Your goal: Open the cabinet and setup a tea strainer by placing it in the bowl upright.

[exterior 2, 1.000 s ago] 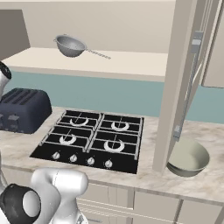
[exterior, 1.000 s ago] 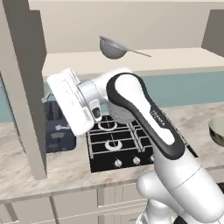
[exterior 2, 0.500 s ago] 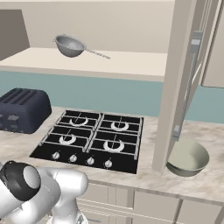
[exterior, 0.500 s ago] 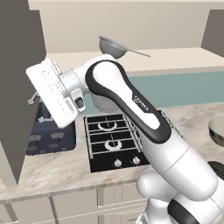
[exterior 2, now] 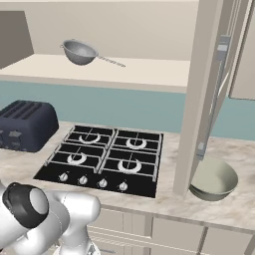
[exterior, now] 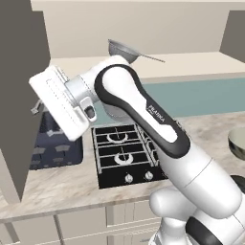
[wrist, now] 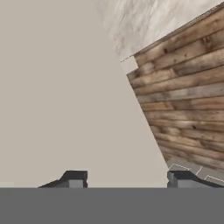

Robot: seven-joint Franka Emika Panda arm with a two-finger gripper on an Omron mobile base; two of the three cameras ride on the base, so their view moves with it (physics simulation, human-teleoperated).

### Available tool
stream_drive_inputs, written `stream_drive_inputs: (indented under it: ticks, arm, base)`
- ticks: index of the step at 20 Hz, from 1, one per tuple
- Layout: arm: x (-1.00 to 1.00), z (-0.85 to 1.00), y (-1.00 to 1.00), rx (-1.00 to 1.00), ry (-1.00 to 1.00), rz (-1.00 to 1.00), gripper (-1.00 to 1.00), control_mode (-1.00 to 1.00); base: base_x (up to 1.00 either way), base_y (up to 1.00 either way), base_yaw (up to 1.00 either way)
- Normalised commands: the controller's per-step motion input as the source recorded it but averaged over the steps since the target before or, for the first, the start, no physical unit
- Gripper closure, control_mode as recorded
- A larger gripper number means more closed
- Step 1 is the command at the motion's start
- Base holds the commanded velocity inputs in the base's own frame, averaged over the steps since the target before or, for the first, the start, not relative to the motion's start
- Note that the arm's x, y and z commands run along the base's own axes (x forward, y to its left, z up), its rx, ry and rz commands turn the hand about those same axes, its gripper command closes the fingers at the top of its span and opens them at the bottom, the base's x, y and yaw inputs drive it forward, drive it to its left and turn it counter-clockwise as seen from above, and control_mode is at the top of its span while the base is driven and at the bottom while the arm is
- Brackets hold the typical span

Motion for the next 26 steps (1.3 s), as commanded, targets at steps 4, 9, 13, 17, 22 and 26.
stream_drive_inputs:
  ticks: [4,9,13,17,22,26]
  arm:
    - [-0.23,0.00,-0.32,-0.08,-0.13,0.00,-1.00,-1.00]
    - [-0.16,-0.01,-0.53,-0.13,-0.18,-0.01,-1.00,-1.00]
    - [0.00,-0.33,-0.61,-0.30,-0.23,-0.01,-1.00,-1.00]
    - [0.02,-0.46,-0.74,-0.45,-0.33,0.00,-1.00,-1.00]
    - [0.25,-0.31,-0.86,-0.50,-0.29,0.05,-1.00,-1.00]
    - [0.24,-0.05,-0.81,-0.57,-0.29,0.13,-1.00,-1.00]
  base:
    - [0.00,0.00,0.00]
    - [0.00,0.00,0.00]
    - [0.00,0.00,0.00]
    - [0.00,0.00,0.00]
    - [0.00,0.00,0.00]
    - [0.00,0.00,0.00]
